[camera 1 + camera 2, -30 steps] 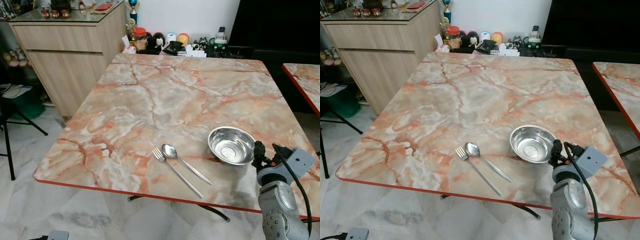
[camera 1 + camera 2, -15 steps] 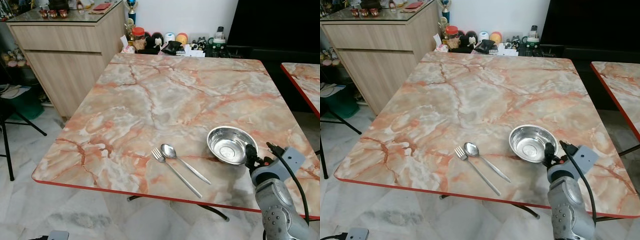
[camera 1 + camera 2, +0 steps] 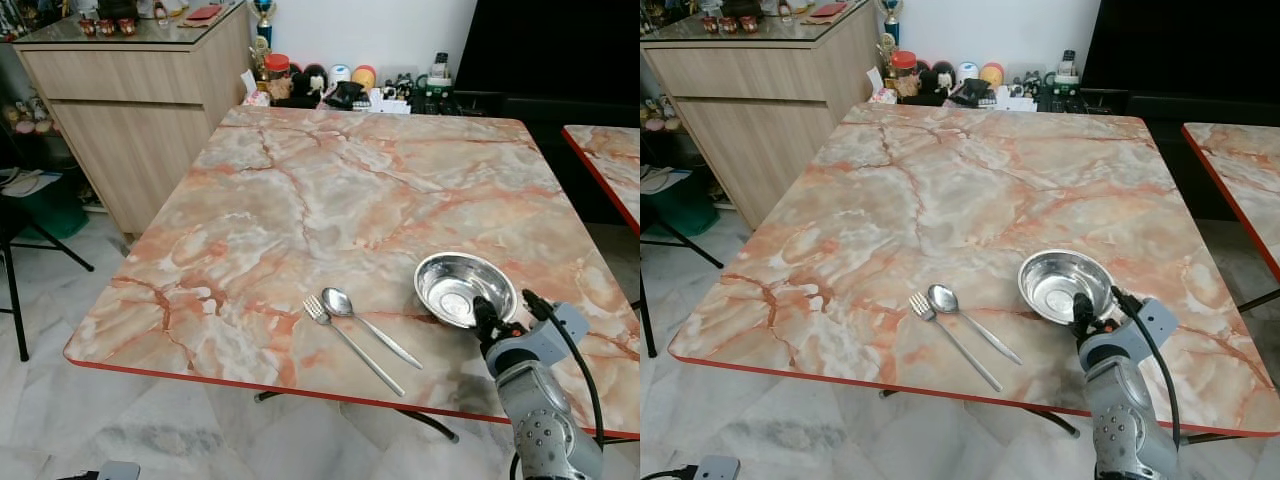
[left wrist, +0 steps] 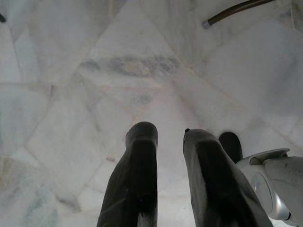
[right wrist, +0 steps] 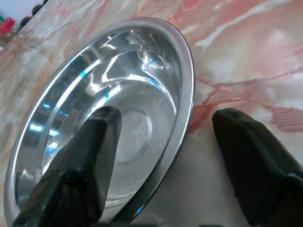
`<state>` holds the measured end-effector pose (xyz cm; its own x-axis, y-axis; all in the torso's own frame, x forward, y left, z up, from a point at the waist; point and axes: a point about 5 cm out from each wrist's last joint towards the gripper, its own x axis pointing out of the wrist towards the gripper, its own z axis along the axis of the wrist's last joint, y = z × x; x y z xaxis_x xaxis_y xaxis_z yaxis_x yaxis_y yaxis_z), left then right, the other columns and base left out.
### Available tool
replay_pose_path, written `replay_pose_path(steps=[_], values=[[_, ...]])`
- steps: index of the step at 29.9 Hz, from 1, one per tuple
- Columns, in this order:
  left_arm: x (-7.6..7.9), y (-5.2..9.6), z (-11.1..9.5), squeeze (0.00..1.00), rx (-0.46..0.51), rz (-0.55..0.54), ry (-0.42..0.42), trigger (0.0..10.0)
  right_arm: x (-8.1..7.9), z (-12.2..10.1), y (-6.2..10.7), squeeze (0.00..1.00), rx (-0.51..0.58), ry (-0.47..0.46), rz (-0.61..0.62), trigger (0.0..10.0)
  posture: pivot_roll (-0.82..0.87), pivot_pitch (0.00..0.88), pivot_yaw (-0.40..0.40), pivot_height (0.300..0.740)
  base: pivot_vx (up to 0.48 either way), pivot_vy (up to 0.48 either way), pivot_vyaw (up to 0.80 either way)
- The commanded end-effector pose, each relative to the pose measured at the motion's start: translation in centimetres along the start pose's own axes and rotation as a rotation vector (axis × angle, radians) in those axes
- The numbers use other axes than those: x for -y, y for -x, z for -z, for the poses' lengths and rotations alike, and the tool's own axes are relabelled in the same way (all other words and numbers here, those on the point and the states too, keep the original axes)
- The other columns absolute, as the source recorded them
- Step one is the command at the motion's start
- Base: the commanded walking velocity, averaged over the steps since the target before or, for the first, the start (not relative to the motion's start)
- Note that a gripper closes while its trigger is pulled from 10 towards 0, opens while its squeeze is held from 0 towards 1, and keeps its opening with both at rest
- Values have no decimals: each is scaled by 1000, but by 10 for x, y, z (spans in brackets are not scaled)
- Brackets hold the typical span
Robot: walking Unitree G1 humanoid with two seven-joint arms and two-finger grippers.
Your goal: Setting the table
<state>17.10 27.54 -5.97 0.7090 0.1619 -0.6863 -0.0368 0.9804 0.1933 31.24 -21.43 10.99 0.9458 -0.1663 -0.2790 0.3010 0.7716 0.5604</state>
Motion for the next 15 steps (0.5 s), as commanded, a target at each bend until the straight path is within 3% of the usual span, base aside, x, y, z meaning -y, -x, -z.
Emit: replay_pose_path(steps=[1,3,4,5,7,9,10,11,15], values=[[-3,3,7,0,-30,5,-22,10000,-2,2,-2,0,-22,-23,-4,10000,1,118,32,740,0,0,0],[-2,3,7,0,-29,6,-22,10000,-2,3,-2,0,-25,-28,-5,10000,1,120,33,740,0,0,0],[-2,3,7,0,-29,7,-22,10000,-3,5,-3,0,-30,-31,-8,4667,3,122,33,740,0,0,0],[-2,3,7,0,-28,7,-22,10000,-4,6,-3,0,-35,-33,-10,549,3,123,33,740,0,0,0],[-1,2,7,0,-28,8,-22,10000,-4,8,-3,0,-43,-34,-12,0,3,123,33,740,0,0,0],[-1,2,7,0,-27,8,-23,10000,-5,11,-3,0,-60,-35,-17,0,3,123,32,740,0,0,0],[-1,2,6,0,-25,7,-22,10000,-5,13,-3,0,-74,-32,-23,3961,5,126,33,740,0,0,0],[-1,2,6,0,-24,6,-21,10000,-6,14,-3,0,-77,-31,-25,10000,8,127,32,740,0,0,0],[-1,2,6,0,-23,4,-22,10000,-6,14,-3,0,-79,-31,-23,10000,7,129,32,740,0,0,0]])
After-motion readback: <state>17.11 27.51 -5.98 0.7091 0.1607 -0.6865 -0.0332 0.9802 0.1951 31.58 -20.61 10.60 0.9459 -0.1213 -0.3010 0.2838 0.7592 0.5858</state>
